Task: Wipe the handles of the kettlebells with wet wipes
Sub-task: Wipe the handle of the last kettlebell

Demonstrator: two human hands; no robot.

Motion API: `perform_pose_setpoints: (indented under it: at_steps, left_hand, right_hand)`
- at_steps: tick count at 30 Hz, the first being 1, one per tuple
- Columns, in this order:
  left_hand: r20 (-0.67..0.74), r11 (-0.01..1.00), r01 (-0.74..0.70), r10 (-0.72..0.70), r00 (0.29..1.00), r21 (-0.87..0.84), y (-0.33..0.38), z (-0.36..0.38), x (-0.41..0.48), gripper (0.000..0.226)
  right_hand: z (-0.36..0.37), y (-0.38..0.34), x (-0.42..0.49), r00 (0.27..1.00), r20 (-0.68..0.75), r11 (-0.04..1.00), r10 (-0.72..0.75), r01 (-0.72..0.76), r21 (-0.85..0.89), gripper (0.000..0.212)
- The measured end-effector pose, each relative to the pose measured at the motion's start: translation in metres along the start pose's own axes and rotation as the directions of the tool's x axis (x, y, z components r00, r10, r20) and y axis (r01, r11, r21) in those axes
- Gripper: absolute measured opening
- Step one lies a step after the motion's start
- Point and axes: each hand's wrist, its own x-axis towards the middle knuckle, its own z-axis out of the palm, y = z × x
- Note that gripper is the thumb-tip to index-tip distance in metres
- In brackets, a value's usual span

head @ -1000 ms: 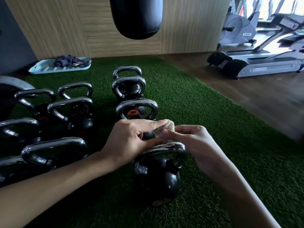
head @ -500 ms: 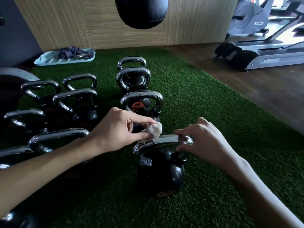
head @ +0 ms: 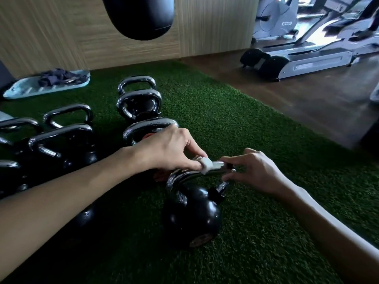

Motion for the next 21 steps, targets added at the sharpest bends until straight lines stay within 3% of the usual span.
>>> perform_pose_setpoints:
  at_steps: [7, 12, 21]
  left_hand:
    - [-0.118, 0.999, 0.042, -0.041, 0.992, 0.005, 0.002, 0.008, -0.005, 0.033]
    - [-0.180, 0.965, 0.158, -0.197, 0.964, -0.210, -0.015, 0.022, -0.039, 0.032]
    - [-0.475, 0.914, 0.048, -0.254, 0.843, -0.404, -0.023, 0.068, -0.050, 0.040]
  right_hand:
    - [0.001, 0.014, -0.004, 0.997, -0.080, 0.996, -0.006, 0.013, 0.088, 0.065]
    - [-0.003, 0.025, -0.004, 0.994, -0.109, 0.995, 0.024, -0.013, 0.095, 0.064]
    - [-0.003, 0.023, 0.004, 0.996, -0.092, 0.992, -0.004, 0.015, 0.127, 0.070]
